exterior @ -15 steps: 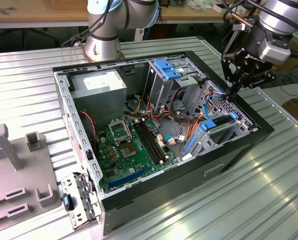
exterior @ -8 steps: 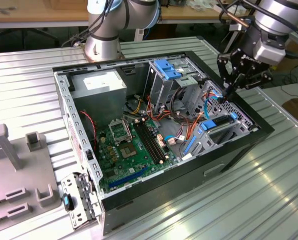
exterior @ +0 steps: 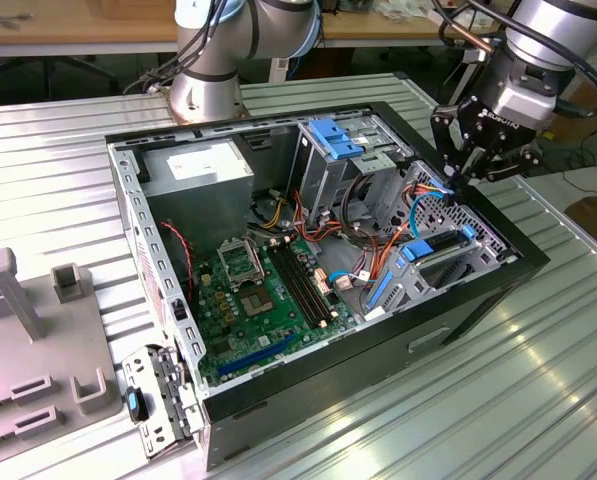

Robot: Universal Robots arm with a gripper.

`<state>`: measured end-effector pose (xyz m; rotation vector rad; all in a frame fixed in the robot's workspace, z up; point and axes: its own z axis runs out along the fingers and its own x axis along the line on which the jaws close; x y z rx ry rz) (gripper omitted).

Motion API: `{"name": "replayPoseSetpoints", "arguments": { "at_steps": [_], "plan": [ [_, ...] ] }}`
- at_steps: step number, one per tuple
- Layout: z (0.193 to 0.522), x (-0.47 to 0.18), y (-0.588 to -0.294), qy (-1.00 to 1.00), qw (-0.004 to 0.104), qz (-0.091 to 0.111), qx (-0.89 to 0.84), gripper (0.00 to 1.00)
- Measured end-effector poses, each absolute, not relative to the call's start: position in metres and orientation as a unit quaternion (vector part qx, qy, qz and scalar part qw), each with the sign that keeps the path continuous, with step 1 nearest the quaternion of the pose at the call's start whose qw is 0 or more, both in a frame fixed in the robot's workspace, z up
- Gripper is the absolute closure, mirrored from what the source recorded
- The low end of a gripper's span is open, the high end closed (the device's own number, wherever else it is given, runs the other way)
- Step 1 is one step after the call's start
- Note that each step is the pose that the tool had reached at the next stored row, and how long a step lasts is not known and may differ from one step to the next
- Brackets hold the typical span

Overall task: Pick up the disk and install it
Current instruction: 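Insert the first disk wire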

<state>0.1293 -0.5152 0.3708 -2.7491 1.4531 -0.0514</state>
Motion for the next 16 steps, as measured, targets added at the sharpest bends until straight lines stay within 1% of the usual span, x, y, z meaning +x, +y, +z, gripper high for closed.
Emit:
{"name": "replayPoseSetpoints", "arguments": {
  "at_steps": [16],
  "plan": [
    [0.3676, 0.1331, -0.5149, 0.592, 0.013, -0.019, -0.806, 0.83]
  ]
}}
